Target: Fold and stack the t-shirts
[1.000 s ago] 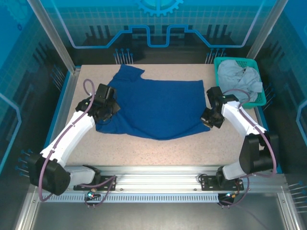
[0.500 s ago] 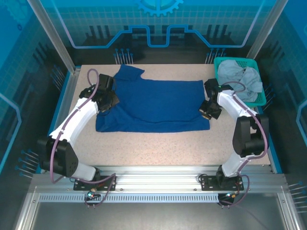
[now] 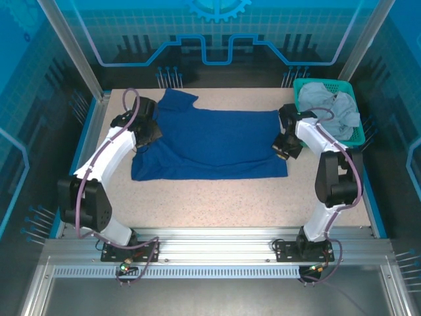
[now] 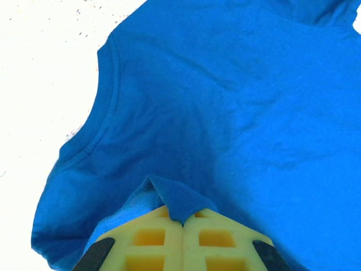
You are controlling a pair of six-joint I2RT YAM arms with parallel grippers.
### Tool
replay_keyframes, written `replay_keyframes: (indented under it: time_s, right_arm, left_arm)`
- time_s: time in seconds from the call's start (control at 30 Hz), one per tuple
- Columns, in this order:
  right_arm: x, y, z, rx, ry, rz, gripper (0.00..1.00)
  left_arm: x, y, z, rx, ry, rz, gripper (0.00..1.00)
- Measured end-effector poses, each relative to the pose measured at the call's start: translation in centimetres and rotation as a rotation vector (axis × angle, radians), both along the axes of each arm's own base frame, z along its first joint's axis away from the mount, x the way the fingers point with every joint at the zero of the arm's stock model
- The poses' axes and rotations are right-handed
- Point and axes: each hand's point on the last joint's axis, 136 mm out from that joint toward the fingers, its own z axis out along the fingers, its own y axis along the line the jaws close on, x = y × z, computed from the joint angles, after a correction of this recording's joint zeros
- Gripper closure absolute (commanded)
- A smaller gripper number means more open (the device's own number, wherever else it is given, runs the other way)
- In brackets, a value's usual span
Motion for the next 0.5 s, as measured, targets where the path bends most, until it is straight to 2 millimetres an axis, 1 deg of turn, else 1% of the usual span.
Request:
replay_keyframes:
  time_s: [0.23, 0.43, 0.5]
  right_arm:
    - [0.9, -0.1, -0.2, -0.011, 0.001, -0.009, 1.0]
    - [1.5, -0.1, 0.0, -0.016, 0.0, -0.013, 1.0]
    - [1.6, -0.2, 0.1, -0.02, -0.004, -0.014, 1.0]
  left_arm:
    - [1.5, 0.3, 0.1, 0.018, -0.014, -0.017, 1.0]
    - [1.9, 0.7, -0.7, 0.03, 0.004, -0.019, 1.0]
    - [2.2, 1.0, -0.7, 0.033, 0.004, -0.014, 1.0]
